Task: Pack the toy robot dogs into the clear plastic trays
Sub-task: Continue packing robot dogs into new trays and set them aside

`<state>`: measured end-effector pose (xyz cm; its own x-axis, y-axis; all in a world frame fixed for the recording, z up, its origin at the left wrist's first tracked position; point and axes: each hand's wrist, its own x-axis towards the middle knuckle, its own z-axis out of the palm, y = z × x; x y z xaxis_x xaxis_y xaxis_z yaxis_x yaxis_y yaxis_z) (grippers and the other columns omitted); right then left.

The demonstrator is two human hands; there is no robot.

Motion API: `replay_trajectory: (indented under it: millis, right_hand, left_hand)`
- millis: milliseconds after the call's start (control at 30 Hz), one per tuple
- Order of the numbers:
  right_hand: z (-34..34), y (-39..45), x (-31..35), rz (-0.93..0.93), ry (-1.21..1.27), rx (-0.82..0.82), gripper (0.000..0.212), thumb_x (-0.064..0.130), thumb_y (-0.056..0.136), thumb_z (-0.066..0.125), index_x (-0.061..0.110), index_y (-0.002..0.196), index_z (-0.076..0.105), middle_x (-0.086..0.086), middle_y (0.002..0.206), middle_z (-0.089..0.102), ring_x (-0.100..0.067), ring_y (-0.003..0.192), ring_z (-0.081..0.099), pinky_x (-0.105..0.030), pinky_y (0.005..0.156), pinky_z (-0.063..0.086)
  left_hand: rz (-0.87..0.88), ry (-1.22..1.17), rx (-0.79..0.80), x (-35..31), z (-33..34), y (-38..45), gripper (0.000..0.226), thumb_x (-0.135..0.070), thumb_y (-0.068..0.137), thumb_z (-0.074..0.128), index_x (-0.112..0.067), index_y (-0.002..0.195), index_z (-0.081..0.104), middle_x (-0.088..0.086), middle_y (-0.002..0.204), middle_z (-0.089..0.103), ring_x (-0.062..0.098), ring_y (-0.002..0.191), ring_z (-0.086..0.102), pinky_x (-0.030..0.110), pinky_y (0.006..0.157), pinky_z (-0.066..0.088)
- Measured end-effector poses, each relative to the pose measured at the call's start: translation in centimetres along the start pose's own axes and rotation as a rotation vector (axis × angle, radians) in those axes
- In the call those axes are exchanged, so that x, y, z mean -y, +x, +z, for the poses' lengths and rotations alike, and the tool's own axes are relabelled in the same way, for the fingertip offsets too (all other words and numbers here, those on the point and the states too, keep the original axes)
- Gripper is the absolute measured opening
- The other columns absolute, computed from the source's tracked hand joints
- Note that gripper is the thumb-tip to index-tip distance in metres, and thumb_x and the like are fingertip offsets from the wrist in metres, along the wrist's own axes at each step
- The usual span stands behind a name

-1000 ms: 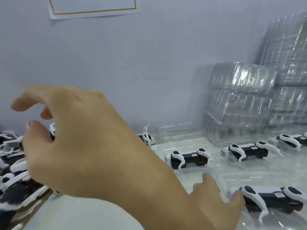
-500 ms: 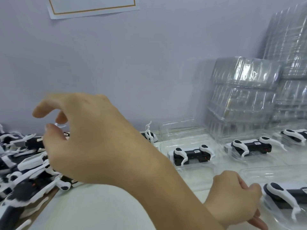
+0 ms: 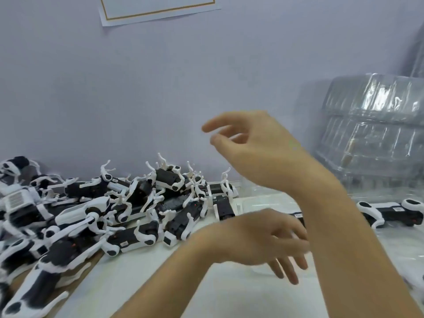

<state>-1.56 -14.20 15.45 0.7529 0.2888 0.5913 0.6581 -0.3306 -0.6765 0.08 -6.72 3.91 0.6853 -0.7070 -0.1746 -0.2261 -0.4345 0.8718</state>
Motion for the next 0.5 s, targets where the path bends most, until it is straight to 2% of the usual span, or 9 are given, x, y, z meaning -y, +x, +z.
replay_trajectory:
  millis: [67, 167, 267, 367, 467, 500]
  right_hand:
    - [-2.1, -0.4, -1.7, 0.097, -0.008, -0.086, 0.019, 0.025, 0.091, 0.059, 0.037, 0.098, 0.072, 0.02, 0.083, 0.071, 0.005, 0.075, 0.066, -0.007, 0.057, 0.047]
    - [-3.7, -0.7, -3.9, 0.22, -0.034, -0.184, 0.025, 0.021, 0.09, 0.055, 0.037, 0.099, 0.072, 0.015, 0.089, 0.072, 0.0, 0.078, 0.066, -0.021, 0.066, 0.051]
    - [-4.8, -1.2, -5.6, 0.283, 0.001, -0.279, 0.027, 0.017, 0.09, 0.054, 0.036, 0.099, 0.072, 0.013, 0.09, 0.073, 0.0, 0.071, 0.063, -0.012, 0.054, 0.046]
    - [-5.3, -1.5, -6.9, 0.317, 0.025, -0.296, 0.027, 0.017, 0.091, 0.055, 0.035, 0.098, 0.072, 0.012, 0.092, 0.073, 0.003, 0.069, 0.063, -0.007, 0.047, 0.042]
    - [-5.5, -1.7, -7.9, 0.333, 0.025, -0.299, 0.025, 0.019, 0.091, 0.055, 0.037, 0.097, 0.072, 0.013, 0.093, 0.072, 0.005, 0.072, 0.063, -0.011, 0.053, 0.043]
    - [-5.5, -1.7, -8.1, 0.337, 0.03, -0.304, 0.025, 0.019, 0.091, 0.055, 0.037, 0.096, 0.072, 0.014, 0.092, 0.072, 0.005, 0.073, 0.064, -0.011, 0.053, 0.044]
  left_hand:
    - [-0.049, -0.026, -0.101, 0.2, -4.0, -0.9, 0.024, -0.03, 0.098, 0.057, -0.012, 0.112, 0.065, 0.007, 0.092, 0.073, 0.02, 0.07, 0.071, 0.034, 0.061, 0.058]
    - [-0.044, 0.104, -0.459, 0.6, -7.9, -0.7, 0.013, -0.033, 0.093, 0.059, -0.023, 0.096, 0.067, 0.001, 0.092, 0.073, 0.011, 0.07, 0.071, 0.018, 0.051, 0.05]
    - [-0.185, 0.408, -0.698, 1.4, -9.6, 2.7, 0.02, -0.039, 0.098, 0.053, -0.022, 0.09, 0.062, -0.008, 0.084, 0.063, 0.007, 0.068, 0.059, 0.021, 0.054, 0.04]
    - [-0.346, 0.605, -0.694, 2.2, -10.0, 6.9, 0.036, -0.04, 0.097, 0.05, -0.013, 0.074, 0.051, -0.001, 0.07, 0.051, 0.014, 0.059, 0.047, 0.027, 0.05, 0.033]
    - [-0.474, 0.672, -0.633, 2.6, -9.9, 10.3, 0.038, -0.04, 0.098, 0.049, -0.008, 0.079, 0.051, 0.004, 0.067, 0.052, 0.023, 0.065, 0.055, 0.026, 0.057, 0.04]
    - [-0.505, 0.64, -0.628, 2.7, -9.8, 11.0, 0.036, -0.039, 0.098, 0.049, -0.007, 0.083, 0.054, 0.005, 0.064, 0.055, 0.023, 0.059, 0.058, 0.025, 0.055, 0.043]
